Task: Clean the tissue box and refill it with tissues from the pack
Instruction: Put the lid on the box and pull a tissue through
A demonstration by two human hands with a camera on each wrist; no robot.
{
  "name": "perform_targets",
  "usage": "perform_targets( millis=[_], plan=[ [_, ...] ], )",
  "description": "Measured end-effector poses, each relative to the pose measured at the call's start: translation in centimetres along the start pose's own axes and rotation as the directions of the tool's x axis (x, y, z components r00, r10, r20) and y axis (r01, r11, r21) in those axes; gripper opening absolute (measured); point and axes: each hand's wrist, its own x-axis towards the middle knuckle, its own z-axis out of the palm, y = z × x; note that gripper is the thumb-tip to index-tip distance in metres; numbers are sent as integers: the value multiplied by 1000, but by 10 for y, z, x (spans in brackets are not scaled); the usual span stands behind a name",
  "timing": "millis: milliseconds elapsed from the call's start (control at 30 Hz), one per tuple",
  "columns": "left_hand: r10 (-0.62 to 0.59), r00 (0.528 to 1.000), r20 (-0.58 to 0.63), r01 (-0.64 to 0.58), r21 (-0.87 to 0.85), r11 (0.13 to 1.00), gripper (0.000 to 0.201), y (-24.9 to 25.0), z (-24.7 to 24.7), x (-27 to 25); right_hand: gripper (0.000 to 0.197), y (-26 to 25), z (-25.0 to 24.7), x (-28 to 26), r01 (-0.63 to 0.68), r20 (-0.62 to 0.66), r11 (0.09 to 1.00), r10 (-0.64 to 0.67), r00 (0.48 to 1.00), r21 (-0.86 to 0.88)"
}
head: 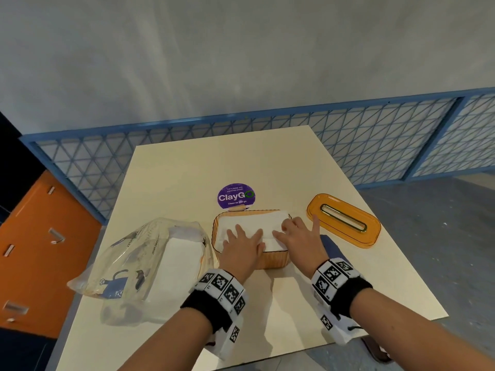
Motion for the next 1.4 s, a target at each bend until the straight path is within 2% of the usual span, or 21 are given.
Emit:
perform_targets(
  millis=[67, 200, 267, 367, 500, 600, 700, 900, 1100, 1200, 1400],
  plan=[
    [-34, 998, 49, 36, -25, 999, 45, 4, -4, 7, 45, 3, 0, -4, 2, 37, 1000, -2, 999, 8],
    [-79, 987, 137, 84, -31, 996, 46, 10, -11, 15, 43, 4, -2, -7, 6, 60, 999, -9, 998, 48],
    [-100, 988, 121, 100, 7, 995, 47, 11, -10, 14, 42, 9, -2, -7, 15, 56, 996, -20, 998, 88],
    [-90, 995, 50, 87, 66, 994, 46, 8, -6, 13, 45, 27, 3, -8, 8, -43, 965, 3, 999, 261],
    [-41, 999, 5, 41, -101, 994, 40, 4, 0, 10, 44, 70, 20, -6, -107, -128, 919, 167, 978, 380],
    [-46, 993, -105, 29, -153, 988, 39, 6, 8, 5, 44, 104, 36, -2, -237, -5, 897, 257, 966, 373],
    [-75, 986, -146, 48, -184, 982, 40, 13, 11, 1, 48, 129, 48, 5, -304, 111, 905, 283, 953, 298],
    [-107, 985, -139, 83, -164, 983, 41, 18, 11, 2, 80, 159, 55, 35, -429, 298, 877, 359, 884, 215],
    [-125, 987, -98, 104, -203, 974, 42, 17, 14, 6, 111, 180, 63, 54, -469, 483, 876, 366, 795, 109],
    [-136, 987, -85, 118, -189, 975, 42, 17, 13, 8, 118, 188, 70, 56, -477, 528, 872, 355, 771, 110],
    [-120, 991, -52, 114, -99, 988, 43, 19, 10, 7, 116, 184, 70, 53, -465, 495, 879, 357, 792, 109]
  ],
)
